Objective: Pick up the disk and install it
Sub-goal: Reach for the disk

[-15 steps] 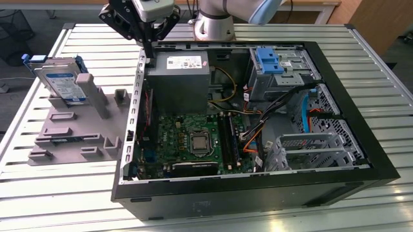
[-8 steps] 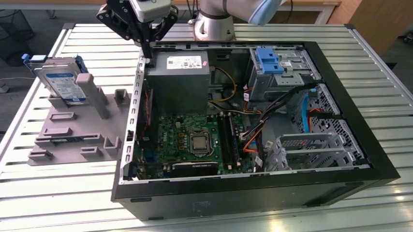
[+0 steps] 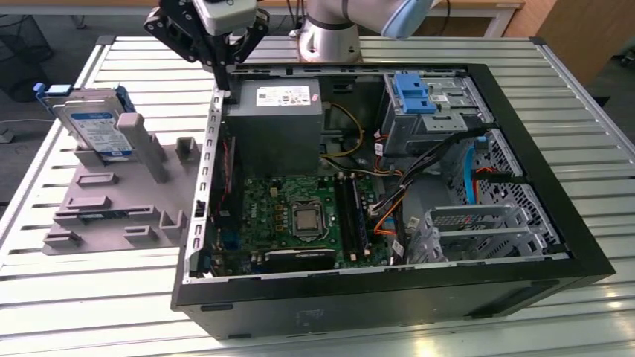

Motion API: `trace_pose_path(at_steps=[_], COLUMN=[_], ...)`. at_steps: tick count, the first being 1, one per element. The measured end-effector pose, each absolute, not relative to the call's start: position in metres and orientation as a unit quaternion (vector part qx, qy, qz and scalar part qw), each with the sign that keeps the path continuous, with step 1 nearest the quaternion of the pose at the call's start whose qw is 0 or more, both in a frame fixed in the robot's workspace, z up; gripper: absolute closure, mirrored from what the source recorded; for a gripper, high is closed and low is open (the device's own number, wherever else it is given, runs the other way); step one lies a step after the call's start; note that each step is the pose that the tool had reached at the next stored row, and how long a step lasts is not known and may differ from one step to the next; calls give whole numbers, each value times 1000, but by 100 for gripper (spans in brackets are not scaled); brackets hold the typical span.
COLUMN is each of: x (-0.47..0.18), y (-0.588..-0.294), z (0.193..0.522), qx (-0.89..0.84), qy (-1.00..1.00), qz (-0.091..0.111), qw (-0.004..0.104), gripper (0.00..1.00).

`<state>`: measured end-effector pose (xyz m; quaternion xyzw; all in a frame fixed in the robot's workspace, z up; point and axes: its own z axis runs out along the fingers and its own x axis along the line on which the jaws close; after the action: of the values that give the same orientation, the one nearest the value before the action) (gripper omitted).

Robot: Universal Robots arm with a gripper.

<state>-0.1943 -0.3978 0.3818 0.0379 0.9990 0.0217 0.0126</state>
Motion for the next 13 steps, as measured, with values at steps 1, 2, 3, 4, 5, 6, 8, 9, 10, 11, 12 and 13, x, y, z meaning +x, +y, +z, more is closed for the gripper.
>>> trace_pose_path(at_steps=[1,2,3,4,5,6,8,9,10,11,12,13], x=[-195,-195,-196,-196,-196,-197,-198,-198,-199,-199,-200,-200], y=[-398,-398,-398,-398,-398,-398,-398,-398,-398,-398,-398,-398], z=[382,382,382,381,381,381,381,381,381,381,381,381], qx=[38,38,38,38,38,38,38,38,38,38,38,38], qy=[999,999,999,999,999,999,999,999,999,999,999,999], qz=[22,22,22,22,22,22,22,22,22,22,22,22], qw=[13,13,13,13,13,13,13,13,13,13,13,13], gripper=[89,89,89,89,89,89,89,89,89,89,89,89])
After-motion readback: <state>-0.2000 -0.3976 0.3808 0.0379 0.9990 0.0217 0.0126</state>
